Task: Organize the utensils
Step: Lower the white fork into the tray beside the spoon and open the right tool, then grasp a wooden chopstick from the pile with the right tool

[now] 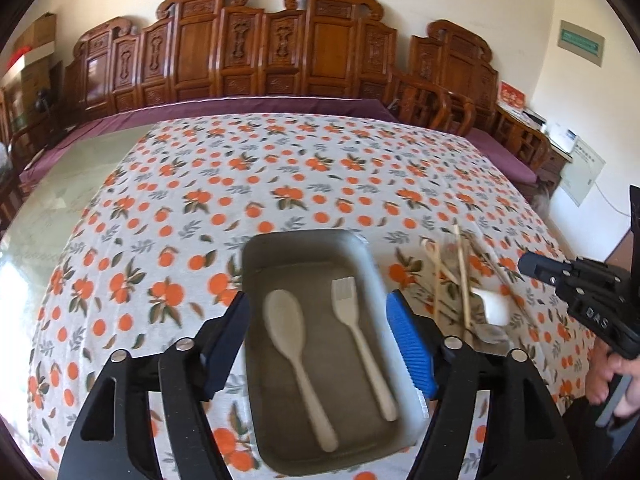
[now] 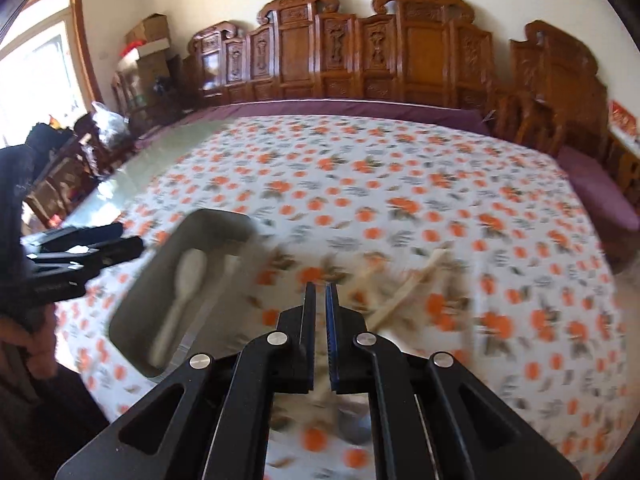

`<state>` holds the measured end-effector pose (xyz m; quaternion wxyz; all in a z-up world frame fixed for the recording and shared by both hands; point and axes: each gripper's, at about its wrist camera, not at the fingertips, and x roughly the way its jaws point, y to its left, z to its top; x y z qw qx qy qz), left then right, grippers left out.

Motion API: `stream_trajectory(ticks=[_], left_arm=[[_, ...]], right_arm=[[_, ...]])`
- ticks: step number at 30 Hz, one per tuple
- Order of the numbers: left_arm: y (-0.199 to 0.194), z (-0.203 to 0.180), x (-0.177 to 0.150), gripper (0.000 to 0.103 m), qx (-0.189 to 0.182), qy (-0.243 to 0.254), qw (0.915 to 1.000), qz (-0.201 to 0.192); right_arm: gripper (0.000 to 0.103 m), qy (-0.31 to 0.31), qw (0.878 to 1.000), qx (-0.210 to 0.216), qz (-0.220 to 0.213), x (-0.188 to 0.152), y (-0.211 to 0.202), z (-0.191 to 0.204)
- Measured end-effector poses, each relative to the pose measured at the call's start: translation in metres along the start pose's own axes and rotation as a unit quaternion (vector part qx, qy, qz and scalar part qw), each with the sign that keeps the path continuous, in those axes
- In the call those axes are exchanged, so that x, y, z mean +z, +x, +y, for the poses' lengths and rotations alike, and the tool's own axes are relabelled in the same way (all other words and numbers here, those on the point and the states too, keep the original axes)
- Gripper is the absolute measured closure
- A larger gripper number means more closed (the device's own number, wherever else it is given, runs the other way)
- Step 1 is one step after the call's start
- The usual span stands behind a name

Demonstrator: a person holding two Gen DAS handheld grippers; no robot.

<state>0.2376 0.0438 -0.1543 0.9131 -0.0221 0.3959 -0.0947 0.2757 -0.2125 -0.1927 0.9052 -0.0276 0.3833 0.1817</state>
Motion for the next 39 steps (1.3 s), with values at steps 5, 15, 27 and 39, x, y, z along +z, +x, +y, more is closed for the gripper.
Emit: stream_trajectory(ticks=[5, 15, 27, 39], left_arm=[[0.002, -0.024, 0.000, 0.033, -0.013, 0.018, 0.9997, 0.003], [0.013, -0.061, -0.006, 0.033, -0.027, 0.048, 0.9983, 0.019], [0.028, -0.099, -0.017, 0.033, -0.049, 0.077, 0.9951, 0.036], [0.042, -0.114, -0.023, 0.033, -0.049, 0.092, 0.9930, 0.054]], right_arm=[[0.095, 0.031, 0.999, -0.029, -0.001, -0.016, 0.002, -0.034], [0.095, 0.036, 0.996, -0.072, 0.033, -0.042, 0.030, -0.066], [0.081, 0.056, 0.990, -0.086, 0.094, -0.056, 0.061, -0.099], [0.097, 0.055, 0.991, -0.084, 0.092, -0.055, 0.064, -0.098]])
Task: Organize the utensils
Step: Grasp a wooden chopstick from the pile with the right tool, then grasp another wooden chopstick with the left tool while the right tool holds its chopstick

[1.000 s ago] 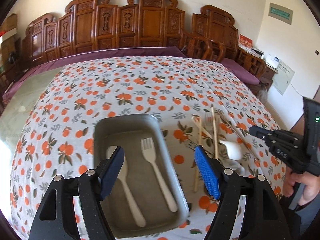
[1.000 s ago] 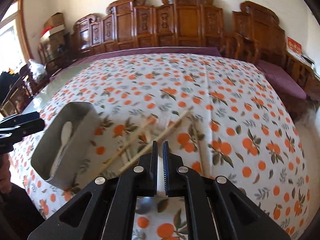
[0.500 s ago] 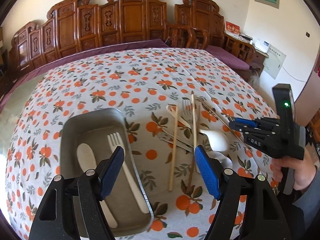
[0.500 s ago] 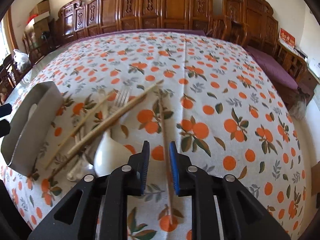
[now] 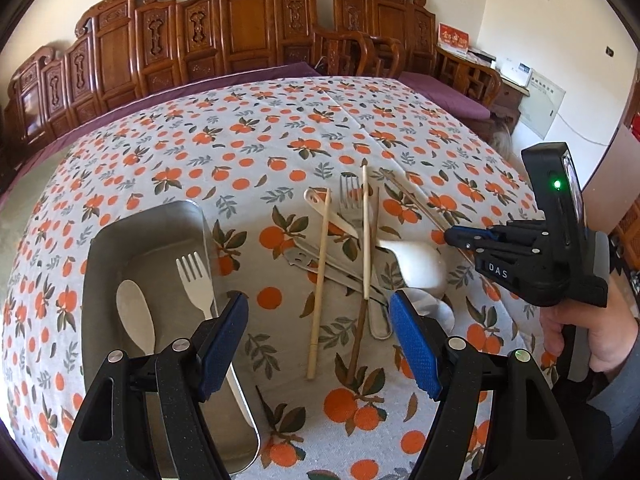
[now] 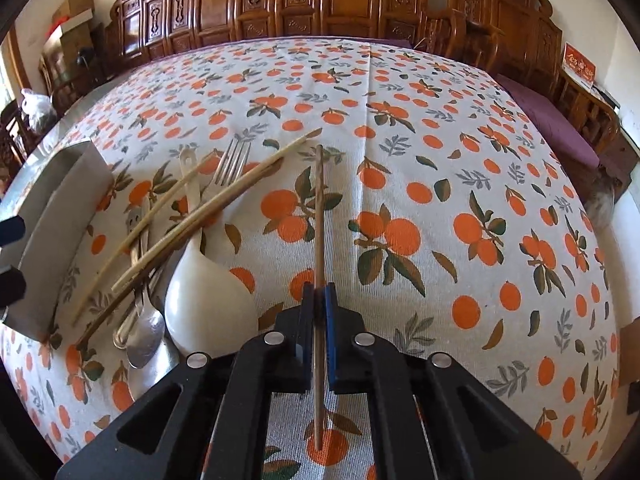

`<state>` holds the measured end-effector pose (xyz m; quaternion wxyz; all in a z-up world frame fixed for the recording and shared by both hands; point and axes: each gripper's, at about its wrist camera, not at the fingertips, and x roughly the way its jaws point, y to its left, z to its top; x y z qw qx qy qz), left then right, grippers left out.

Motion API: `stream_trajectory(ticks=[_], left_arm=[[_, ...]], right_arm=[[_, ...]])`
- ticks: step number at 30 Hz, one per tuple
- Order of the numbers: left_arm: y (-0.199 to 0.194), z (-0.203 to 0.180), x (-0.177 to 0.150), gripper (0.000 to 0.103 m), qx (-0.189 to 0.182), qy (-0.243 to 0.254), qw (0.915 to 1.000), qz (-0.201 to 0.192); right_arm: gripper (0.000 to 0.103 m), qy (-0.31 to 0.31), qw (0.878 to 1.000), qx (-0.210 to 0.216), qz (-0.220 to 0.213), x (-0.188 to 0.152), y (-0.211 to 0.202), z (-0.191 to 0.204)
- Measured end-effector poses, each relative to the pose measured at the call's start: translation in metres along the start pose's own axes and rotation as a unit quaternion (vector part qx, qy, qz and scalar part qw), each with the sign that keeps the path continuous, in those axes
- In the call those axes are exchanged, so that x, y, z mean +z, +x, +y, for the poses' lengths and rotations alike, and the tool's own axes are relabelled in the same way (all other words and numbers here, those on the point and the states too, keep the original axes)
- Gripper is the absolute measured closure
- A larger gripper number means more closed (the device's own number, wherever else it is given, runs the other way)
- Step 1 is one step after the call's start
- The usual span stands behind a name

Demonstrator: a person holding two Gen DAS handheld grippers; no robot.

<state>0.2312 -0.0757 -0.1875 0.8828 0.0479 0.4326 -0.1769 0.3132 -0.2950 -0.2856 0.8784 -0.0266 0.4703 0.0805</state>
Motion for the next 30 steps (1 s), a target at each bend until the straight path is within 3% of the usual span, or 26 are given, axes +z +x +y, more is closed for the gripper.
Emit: stream_trajectory(ticks=[5, 7, 12, 20, 30], left_arm=[[-0.001, -0.007, 0.006, 0.041, -0.007, 0.008, 0.9999, 0.000], [0.001, -0.011, 0.009, 0.052, -0.017, 0.015, 0.9997, 0.002], [0.012, -0.022, 0.018, 0.067, -0.024, 0.037, 0.9989, 0.013], [0.058, -0.034, 0.028, 0.077, -0.026, 0.046, 0.9971, 0.055], [0.084, -0.027, 0.026, 0.091, -0.046, 0.016, 0.9955, 0.082]], right_arm=[[0.097, 0.006, 1.000, 0.010, -0.009, 0.004, -0.004, 0.001], [0.097, 0.003, 1.000, 0.011, -0.011, 0.004, -0.004, 0.004], [0.097, 0.009, 1.000, 0.020, -0.021, 0.007, -0.010, 0.002], [0.097, 0.033, 0.998, 0.033, -0.030, 0.006, -0.017, -0.013], [0.097, 0.030, 0.998, 0.040, -0.029, 0.006, -0.015, -0.011]])
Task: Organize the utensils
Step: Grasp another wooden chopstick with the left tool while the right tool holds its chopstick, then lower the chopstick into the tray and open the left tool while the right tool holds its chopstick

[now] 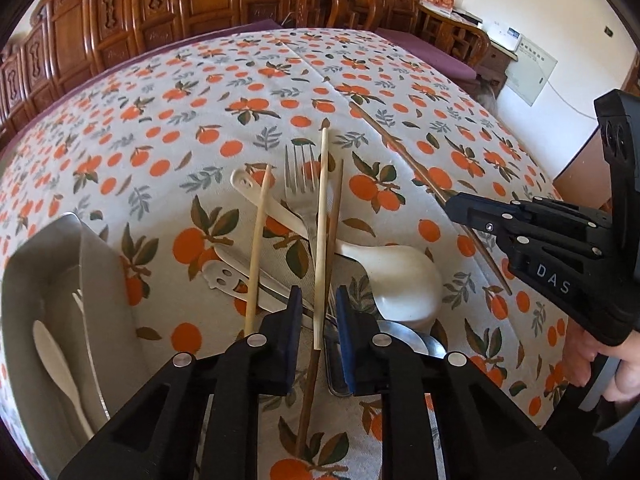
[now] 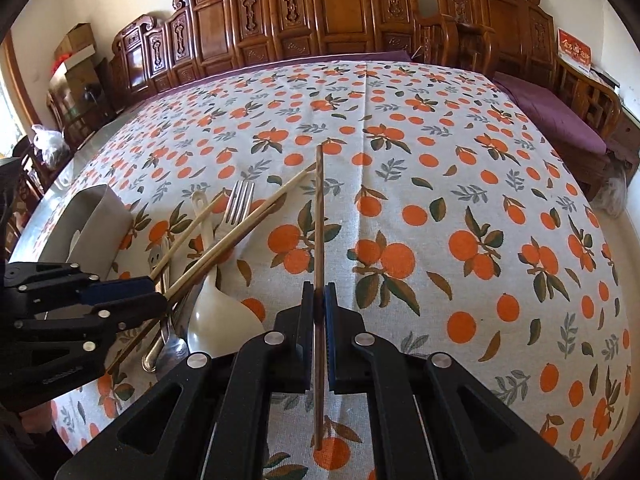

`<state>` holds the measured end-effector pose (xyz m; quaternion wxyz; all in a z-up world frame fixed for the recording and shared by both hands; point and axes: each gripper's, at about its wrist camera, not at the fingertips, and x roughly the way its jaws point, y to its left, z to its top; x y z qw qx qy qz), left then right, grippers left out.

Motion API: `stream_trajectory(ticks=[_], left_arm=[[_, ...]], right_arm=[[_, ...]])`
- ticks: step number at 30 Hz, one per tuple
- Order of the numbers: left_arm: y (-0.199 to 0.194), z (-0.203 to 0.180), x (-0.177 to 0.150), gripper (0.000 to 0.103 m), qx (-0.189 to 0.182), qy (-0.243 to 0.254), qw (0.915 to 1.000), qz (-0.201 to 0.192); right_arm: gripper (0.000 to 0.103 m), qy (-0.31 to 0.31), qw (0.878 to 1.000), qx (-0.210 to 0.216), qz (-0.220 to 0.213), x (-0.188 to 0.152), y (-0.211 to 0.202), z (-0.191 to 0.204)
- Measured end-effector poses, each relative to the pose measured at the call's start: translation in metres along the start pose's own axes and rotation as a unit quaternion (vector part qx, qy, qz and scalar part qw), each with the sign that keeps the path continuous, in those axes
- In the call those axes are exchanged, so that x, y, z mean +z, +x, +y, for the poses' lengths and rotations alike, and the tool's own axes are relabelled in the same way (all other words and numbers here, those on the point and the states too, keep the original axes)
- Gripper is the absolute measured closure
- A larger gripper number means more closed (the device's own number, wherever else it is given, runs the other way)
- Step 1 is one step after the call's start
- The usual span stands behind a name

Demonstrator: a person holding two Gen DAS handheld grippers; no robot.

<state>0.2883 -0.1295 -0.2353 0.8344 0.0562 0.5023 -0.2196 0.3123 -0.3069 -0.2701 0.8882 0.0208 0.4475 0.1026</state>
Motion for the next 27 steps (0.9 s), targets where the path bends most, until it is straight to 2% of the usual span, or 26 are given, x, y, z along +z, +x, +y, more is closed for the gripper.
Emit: stream_trajectory(ticks=[1, 2, 11, 27], left_arm=[[0.001, 0.001, 0.000, 0.098, -0.001, -0.002, 1.0000, 0.001], [0.001, 0.002, 0.000, 0.099, -0.003, -0.004, 1.0000, 0.002], [-0.013, 0.004, -0.001, 0.099, -0.008, -0.002, 0.9997, -0.022], [-0.082, 0.007, -0.014, 0.099, 0.001, 0.006, 0.9959, -0.091]], right_arm=[[0.097, -0.001, 1.000, 0.000, 0.001, 0.000, 0.000, 0.001], [0.097, -0.003, 1.000, 0.000, 0.001, 0.000, 0.001, 0.003], [0.097, -0.008, 1.000, -0.006, 0.003, -0.001, 0.002, 0.005], [0.097, -0.016, 1.000, 0.000, -0.010, 0.001, -0.004, 0.014]])
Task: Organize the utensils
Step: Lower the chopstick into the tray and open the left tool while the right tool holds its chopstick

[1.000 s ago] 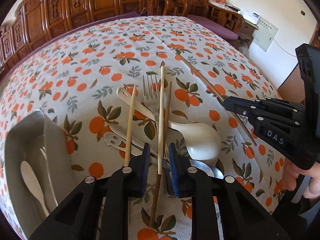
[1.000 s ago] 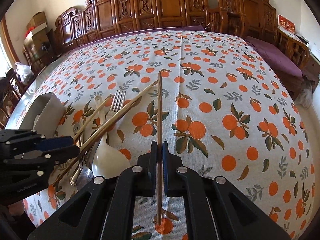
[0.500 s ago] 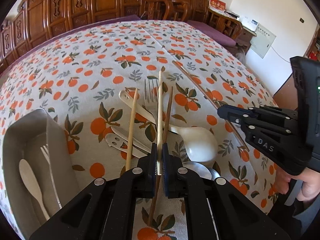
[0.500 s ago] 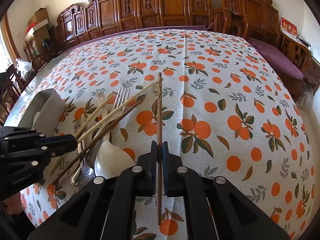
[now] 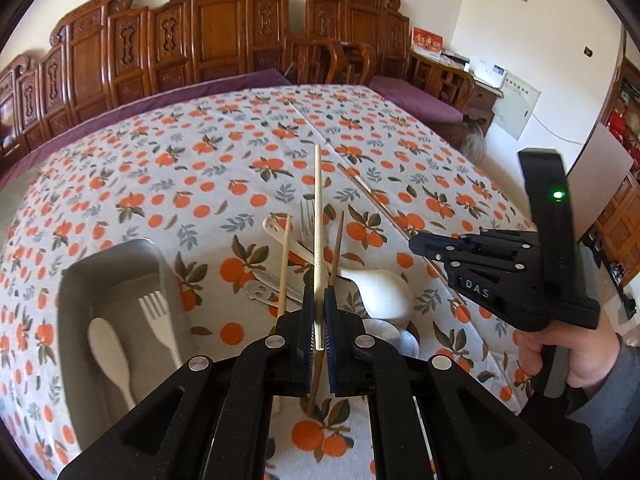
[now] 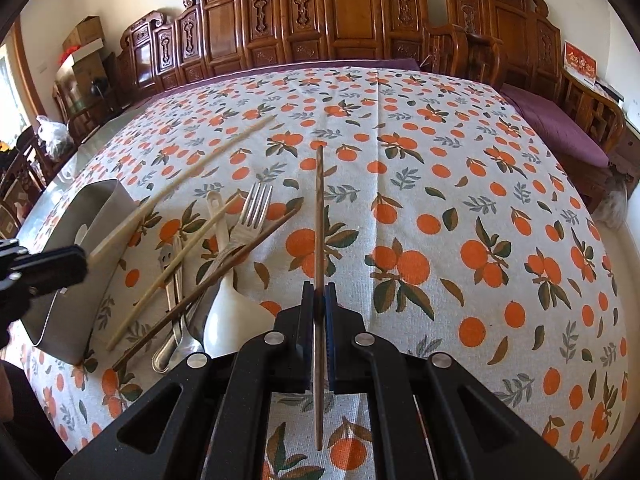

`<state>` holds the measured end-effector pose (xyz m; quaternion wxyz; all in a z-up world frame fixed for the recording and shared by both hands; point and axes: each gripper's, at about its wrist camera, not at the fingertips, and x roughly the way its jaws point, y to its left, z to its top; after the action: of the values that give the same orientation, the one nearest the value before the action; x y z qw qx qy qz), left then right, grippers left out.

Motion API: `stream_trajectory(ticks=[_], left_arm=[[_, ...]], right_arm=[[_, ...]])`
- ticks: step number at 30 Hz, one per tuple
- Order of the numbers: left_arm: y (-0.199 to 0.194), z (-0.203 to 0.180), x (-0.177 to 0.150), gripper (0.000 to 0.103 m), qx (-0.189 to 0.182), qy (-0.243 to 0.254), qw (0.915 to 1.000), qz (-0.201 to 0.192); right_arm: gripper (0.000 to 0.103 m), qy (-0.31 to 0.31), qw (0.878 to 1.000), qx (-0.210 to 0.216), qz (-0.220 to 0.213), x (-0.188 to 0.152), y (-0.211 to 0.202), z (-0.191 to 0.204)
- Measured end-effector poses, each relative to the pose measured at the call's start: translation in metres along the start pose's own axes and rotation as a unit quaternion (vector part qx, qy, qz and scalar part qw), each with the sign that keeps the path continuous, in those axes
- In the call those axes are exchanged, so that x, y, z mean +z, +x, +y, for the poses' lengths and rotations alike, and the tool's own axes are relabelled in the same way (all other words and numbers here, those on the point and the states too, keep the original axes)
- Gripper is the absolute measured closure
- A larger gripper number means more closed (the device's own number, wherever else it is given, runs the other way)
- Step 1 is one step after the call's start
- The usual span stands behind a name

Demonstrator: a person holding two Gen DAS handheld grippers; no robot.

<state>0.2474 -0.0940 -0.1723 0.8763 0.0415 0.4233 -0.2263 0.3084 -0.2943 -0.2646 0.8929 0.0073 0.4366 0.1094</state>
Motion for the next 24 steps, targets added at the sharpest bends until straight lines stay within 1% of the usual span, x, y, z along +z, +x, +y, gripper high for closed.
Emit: stream_trajectory(ticks=[6, 13, 19, 24], left_arm=[[-0.028, 0.006, -0.006, 0.099, 0.017, 0.004, 0.9998, -0.013], [-0.058, 0.023, -0.026, 0.099, 0.035, -0.020, 0.9990, -0.019], [-0.075, 0.033, -0.043, 0.099, 0.048, -0.033, 0.9981, -0.020], [-0.088, 0.039, -0.053, 0.099, 0.065, -0.039, 0.9970, -0.017]], right_arm=[[0.097, 0.001, 1.000, 0.008, -0.006, 0.002, -0.004, 0.006], [0.097, -0.018, 1.000, 0.014, -0.019, 0.002, -0.014, 0.021], [0.097, -0.036, 0.998, 0.028, -0.032, -0.001, -0.026, 0.038], [0.097, -0.050, 0.998, 0.027, -0.027, -0.004, -0.024, 0.046]])
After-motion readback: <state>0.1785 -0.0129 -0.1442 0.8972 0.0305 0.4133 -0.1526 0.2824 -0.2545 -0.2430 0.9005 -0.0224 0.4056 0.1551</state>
